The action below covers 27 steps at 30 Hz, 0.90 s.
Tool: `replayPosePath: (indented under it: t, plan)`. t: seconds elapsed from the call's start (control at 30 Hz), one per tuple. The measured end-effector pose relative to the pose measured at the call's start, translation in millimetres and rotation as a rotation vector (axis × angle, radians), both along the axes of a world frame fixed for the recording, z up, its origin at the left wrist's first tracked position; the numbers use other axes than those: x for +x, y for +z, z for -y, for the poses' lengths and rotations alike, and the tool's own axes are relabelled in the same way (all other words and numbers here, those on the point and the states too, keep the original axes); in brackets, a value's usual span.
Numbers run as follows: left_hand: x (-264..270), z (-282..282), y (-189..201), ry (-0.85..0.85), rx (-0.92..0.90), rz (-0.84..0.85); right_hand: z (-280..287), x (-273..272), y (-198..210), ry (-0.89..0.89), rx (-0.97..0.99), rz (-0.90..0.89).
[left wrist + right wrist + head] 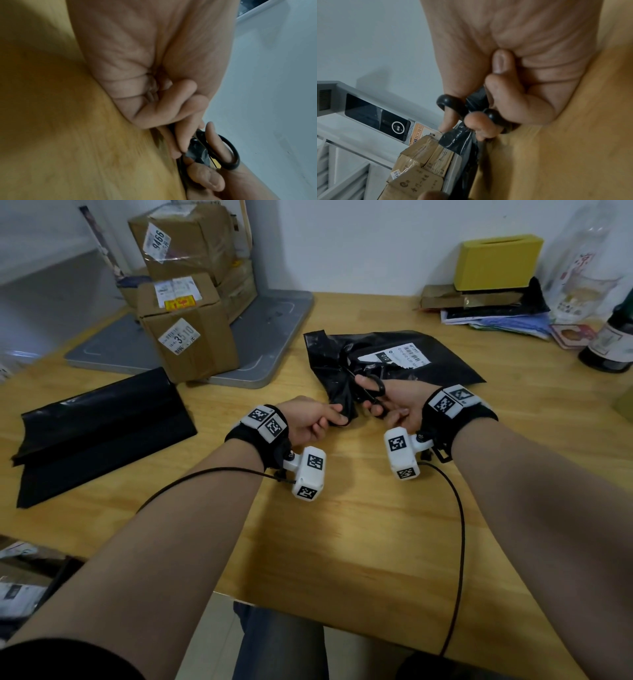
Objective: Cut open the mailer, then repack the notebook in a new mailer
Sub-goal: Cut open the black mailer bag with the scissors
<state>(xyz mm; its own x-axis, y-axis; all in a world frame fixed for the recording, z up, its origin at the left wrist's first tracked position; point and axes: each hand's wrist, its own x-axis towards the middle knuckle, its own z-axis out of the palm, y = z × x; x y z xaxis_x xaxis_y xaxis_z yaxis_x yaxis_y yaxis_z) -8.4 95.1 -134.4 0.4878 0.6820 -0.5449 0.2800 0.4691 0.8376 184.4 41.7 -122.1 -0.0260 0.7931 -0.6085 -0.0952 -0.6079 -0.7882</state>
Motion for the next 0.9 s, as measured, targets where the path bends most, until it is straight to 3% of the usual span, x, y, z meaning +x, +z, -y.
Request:
replayPosePath:
  t: [0.3,0.47,0.67,0.8,0.9]
  plan:
    - [0.3,2.6,1.4,0.023,-0.01,0.013,17.0,-0.1,10.0,0.007,-0.021,0.039]
    - [1.5,12.4,3.7,0.05,0.073,-0.043,46.3,3.7,13.1,0.084,-0.109,0.066]
    - [-14.1,16.0,7.8,-0.096,0.063,-0.235,79.1,1.2,27.3,0.136,-0.121,0.131]
    - [-31.5,13.0,30.0,-0.316,0.192,-0.573,88.0,-0.7,41.1,0.163,-0.093,0.218]
    - [-32.2,5.1,38.2,-0.247,0.266,-0.58,91.1,-0.7,51.2,0.188,-0.087,0.274]
